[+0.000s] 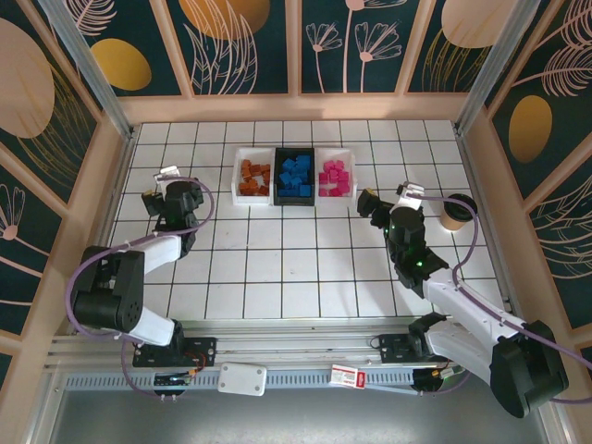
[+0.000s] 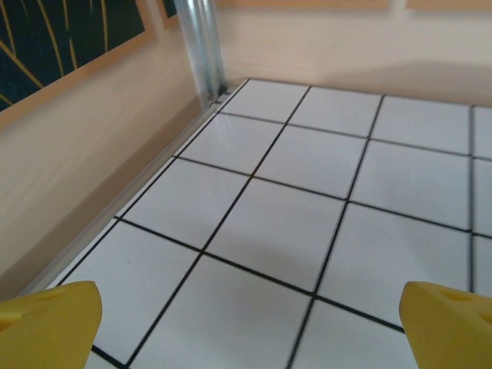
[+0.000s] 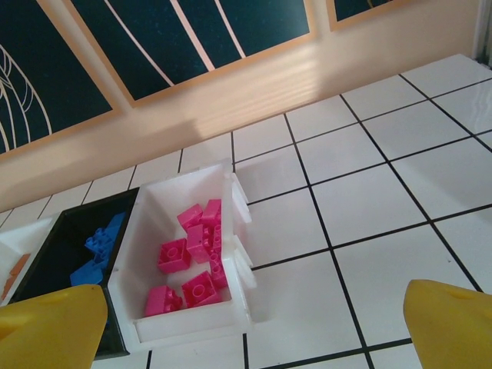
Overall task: Sort the legos into containers by color
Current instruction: Reset both arms
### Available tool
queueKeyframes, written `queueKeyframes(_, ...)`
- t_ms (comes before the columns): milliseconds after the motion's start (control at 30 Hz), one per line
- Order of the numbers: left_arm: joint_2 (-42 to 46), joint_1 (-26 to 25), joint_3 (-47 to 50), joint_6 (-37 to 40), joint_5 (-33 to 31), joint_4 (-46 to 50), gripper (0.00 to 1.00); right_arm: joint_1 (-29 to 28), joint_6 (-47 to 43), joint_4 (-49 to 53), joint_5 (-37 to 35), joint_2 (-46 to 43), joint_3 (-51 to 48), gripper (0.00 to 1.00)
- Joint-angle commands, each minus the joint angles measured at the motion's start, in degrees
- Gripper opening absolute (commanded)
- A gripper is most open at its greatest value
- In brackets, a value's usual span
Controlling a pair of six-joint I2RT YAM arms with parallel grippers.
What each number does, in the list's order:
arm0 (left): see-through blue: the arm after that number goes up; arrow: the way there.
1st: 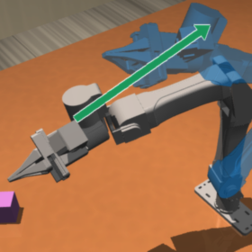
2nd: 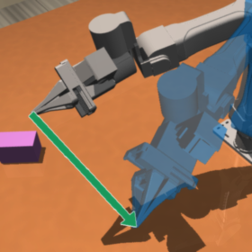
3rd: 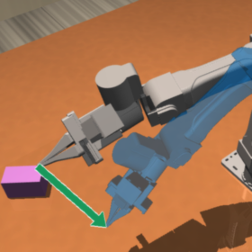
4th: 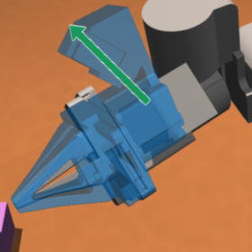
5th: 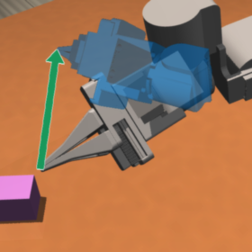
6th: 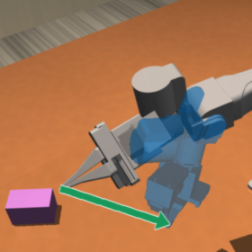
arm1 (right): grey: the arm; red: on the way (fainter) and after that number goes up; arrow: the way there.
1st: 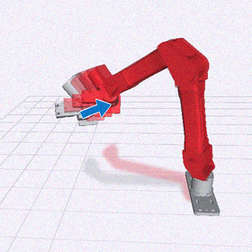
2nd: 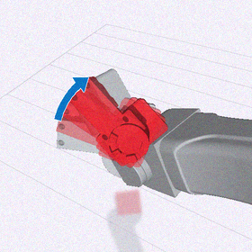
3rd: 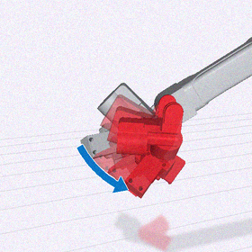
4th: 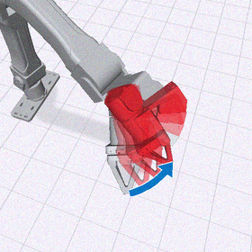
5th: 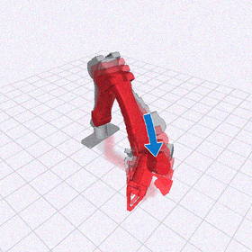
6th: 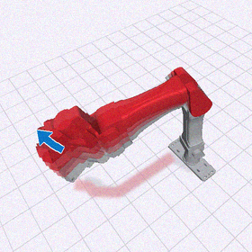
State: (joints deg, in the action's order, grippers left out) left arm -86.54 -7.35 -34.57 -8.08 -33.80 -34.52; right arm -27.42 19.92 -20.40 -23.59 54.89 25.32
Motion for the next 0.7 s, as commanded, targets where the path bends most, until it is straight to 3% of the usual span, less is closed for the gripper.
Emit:
queueKeyframes(0, -0.2, 2.9, 2.4, 0.2, 4.0, -7.0, 0.99, 0.3, -1.1, -2.8, -1.8, -0.2, -1.1, 0.99)
queueKeyframes(200, 0.4, 3.1, 14.3, 2.0, 8.9, -26.3, 0.99, 0.6, -3.4, -6.1, -2.9, -0.4, -2.9, 0.99)
queueKeyframes(400, 0.6, 3.6, 15.3, 3.3, 14.9, -27.7, 0.99, 1.3, -10.8, -10.9, -0.2, -1.3, -5.5, 0.99)
queueKeyframes(600, 1.0, 4.8, 16.4, 3.9, 20.0, -29.0, 0.99, 4.3, -12.1, -9.9, -0.5, -2.0, -5.1, 0.99)
queueKeyframes(667, 0.2, 5.2, 21.0, 4.5, 23.1, -36.8, 0.99, 5.9, -13.3, -11.9, 0.2, -2.5, -6.3, 0.99)
